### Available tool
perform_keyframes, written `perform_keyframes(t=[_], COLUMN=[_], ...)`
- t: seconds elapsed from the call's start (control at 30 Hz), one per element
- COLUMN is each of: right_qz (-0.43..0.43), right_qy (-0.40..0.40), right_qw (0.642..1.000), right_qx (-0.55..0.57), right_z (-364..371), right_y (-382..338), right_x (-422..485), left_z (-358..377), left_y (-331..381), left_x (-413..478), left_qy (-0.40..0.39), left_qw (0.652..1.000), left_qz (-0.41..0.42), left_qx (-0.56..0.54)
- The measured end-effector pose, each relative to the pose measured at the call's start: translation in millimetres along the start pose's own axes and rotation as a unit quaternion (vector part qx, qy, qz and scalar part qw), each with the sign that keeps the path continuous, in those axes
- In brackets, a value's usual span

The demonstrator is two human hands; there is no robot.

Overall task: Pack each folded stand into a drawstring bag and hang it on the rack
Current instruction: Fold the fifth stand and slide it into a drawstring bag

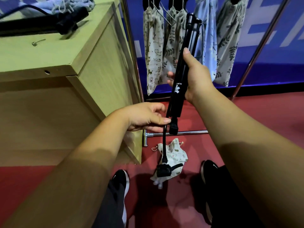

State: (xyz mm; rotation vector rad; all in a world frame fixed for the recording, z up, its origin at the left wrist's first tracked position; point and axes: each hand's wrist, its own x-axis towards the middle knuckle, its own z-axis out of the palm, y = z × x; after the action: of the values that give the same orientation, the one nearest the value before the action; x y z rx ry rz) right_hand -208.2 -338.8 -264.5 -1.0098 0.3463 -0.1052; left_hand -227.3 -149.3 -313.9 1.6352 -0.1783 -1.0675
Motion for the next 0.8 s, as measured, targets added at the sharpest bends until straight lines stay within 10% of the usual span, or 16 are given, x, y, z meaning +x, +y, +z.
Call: perform_keyframes(t=[0.8], right_qz=[0.006], right_qy=[0.062], right_qw=[0.998], right_qx=[0.03], right_z=[-16], right_y=[-3], right_x=[6], left_z=[-4], left_y=[8], left_x=[3], left_qy=[-0.035], left_qw=[0.996], left_qz=[0.044], left_qx=[0.068])
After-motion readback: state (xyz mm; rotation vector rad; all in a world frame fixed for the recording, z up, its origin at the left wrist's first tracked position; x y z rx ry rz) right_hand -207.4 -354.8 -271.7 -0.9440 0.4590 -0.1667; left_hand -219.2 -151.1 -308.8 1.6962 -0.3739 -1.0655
